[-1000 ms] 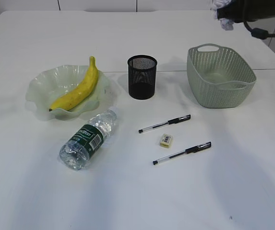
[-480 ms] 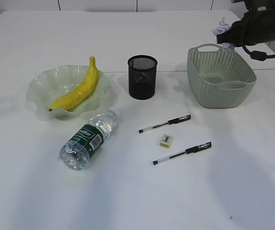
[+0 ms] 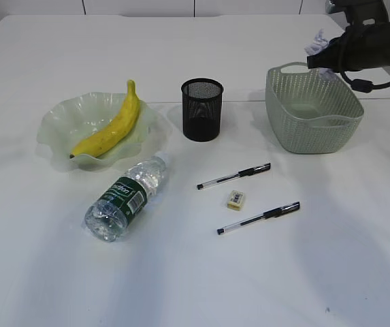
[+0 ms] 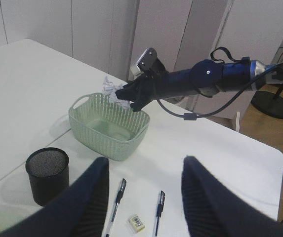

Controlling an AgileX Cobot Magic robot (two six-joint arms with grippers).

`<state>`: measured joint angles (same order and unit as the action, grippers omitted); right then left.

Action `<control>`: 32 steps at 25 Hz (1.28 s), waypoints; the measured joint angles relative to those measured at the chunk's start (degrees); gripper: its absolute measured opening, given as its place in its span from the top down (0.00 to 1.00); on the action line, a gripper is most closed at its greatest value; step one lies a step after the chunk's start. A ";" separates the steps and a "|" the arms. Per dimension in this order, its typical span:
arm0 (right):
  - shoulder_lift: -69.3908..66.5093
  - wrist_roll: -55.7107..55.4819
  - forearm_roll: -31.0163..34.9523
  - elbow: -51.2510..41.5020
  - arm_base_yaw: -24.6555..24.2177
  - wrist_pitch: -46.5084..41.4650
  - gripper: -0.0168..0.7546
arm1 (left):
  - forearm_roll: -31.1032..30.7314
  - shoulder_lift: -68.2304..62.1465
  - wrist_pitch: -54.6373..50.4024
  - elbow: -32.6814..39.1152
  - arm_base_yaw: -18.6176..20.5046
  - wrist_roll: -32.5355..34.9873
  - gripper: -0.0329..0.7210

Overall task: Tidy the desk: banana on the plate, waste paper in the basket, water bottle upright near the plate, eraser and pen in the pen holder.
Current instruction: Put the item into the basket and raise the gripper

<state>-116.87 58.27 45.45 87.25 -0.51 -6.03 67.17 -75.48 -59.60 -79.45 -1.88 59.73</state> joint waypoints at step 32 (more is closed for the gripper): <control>-4.21 0.00 2.26 0.00 0.00 1.33 0.78 | 0.17 0.00 0.00 0.00 0.00 -0.15 0.50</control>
<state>-121.08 58.27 47.72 87.25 -0.51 -4.70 67.34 -75.48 -59.60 -79.45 -1.88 59.59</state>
